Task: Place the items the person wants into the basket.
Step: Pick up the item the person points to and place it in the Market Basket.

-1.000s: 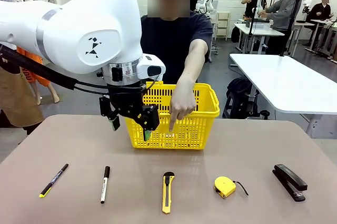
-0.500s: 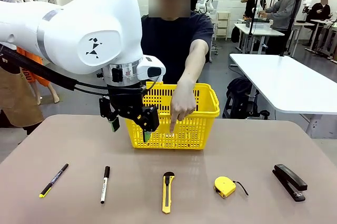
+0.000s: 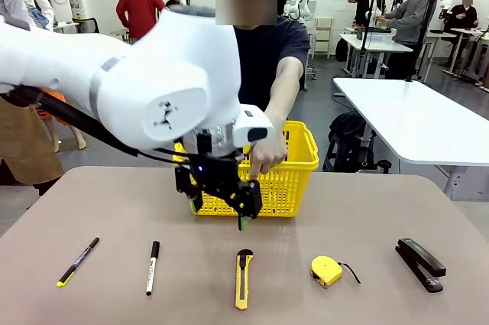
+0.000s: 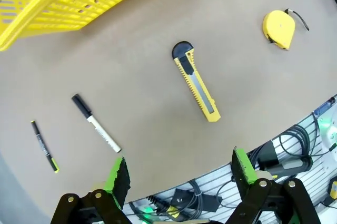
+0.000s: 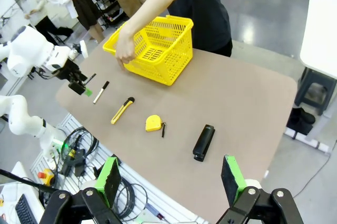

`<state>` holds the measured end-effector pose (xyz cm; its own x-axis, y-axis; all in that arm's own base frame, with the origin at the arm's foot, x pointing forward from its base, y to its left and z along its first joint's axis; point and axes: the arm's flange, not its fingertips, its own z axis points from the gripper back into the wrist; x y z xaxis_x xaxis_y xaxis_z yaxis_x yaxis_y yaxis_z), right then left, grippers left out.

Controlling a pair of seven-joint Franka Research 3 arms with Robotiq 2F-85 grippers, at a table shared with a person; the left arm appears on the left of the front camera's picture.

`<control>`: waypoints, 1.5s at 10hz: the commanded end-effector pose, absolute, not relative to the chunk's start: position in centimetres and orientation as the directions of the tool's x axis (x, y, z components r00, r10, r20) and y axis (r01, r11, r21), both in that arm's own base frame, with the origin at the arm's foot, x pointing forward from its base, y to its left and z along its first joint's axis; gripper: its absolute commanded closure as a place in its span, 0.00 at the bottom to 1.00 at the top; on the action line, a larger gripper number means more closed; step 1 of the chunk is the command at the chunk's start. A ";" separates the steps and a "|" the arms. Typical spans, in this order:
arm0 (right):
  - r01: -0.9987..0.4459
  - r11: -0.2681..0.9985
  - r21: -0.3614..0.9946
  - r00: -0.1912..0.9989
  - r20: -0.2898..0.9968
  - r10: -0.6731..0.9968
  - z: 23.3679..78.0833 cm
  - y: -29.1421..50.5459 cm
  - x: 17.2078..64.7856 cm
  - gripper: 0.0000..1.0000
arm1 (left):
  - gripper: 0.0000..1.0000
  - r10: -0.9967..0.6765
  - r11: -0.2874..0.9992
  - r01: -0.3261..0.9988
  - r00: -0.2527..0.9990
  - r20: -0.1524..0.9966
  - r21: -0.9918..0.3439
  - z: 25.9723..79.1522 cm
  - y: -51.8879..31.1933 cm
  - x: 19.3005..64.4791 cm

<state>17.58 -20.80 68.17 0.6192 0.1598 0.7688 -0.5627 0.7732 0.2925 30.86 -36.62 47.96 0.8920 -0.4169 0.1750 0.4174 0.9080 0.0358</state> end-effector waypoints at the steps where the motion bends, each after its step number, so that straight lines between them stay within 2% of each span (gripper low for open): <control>1: -0.568 0.769 0.293 0.607 0.780 0.151 68.0 -20.6 18.0 0.00 | 0.00 -0.392 0.920 0.389 0.902 0.179 0.054 45.0 -37.5 31.3; 4: -0.568 0.769 0.293 0.607 0.780 0.151 68.0 -20.6 18.0 0.00 | 0.00 -0.371 0.929 0.367 0.909 0.191 0.057 40.2 -39.1 30.7; 7: -0.568 0.769 0.293 0.607 0.780 0.151 68.0 -20.6 18.0 0.00 | 0.00 -0.217 0.976 0.216 0.966 0.138 0.027 37.5 -40.4 31.8; 12: -0.568 0.769 0.293 0.607 0.780 0.151 68.0 -20.6 18.0 0.00 | 0.00 -0.117 0.993 0.113 0.984 0.131 0.037 34.1 -42.9 33.0; 15: -0.568 0.769 0.293 0.607 0.780 0.151 68.0 -20.6 18.0 0.00 | 0.00 -0.121 0.992 0.117 0.984 0.132 0.037 32.7 -43.2 32.8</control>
